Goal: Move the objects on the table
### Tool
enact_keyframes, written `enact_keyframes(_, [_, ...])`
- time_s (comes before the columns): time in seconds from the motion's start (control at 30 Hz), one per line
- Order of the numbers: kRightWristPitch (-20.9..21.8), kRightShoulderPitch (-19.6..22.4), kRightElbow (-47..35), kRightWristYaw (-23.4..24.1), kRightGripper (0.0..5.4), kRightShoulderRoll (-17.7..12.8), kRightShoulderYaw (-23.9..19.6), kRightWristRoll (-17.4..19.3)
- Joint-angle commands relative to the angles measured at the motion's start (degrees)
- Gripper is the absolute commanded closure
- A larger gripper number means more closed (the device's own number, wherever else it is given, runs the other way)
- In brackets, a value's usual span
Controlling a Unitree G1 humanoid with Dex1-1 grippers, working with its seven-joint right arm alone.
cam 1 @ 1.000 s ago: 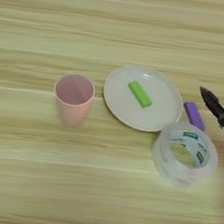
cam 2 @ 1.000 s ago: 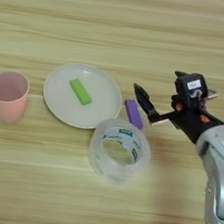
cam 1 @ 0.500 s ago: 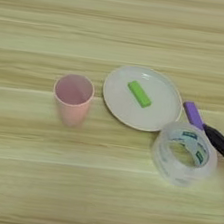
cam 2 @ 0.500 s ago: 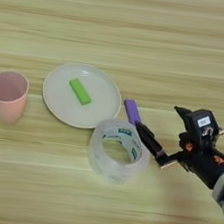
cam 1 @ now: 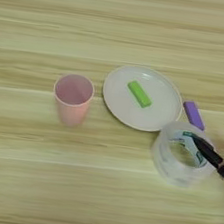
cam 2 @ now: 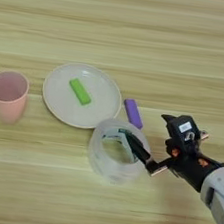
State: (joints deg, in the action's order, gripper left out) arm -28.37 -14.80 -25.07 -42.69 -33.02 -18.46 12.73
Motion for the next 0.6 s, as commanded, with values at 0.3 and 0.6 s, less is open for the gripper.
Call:
enact_keyframes(0.3, [3.1,2.5,-0.1,2.6,0.03,-2.8,1.7,-4.1])
enact_keyframes(0.6, [8.8,4.1,5.0,8.2,0.03,-2.8,5.2,-13.6])
